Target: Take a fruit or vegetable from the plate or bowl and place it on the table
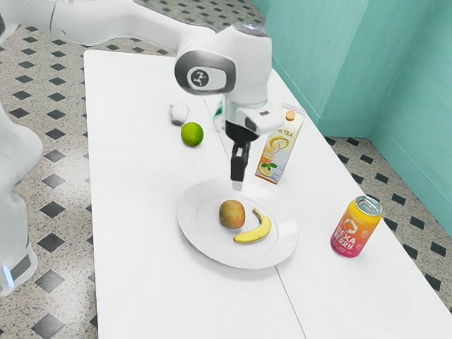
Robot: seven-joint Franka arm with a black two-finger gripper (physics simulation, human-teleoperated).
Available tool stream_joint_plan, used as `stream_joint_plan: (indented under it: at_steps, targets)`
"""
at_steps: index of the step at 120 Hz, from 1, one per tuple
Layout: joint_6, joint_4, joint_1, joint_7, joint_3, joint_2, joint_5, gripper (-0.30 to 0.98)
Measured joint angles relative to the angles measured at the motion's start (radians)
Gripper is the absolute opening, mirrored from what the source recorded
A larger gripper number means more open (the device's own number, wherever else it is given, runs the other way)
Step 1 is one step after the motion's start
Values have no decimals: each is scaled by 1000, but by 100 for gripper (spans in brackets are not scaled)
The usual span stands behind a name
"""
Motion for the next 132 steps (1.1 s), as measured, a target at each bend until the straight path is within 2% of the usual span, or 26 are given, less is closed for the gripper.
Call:
stream_joint_plan:
  at_steps: [8, 18, 40, 84, 121, 132]
  targets:
    - [3, -5, -74, -2, 59, 26, -10, 67]
    - [-37, -3, -99, -4, 106, 69, -17, 67]
    - [-128, 3, -123, -8, 122, 83, -61, 67]
    - [-2, -7, -123, -15, 166, 157, -84, 67]
    - [90, -8, -111, -18, 193, 265, -87, 66]
    - [76, -4, -139, -18, 225, 280, -86, 49]
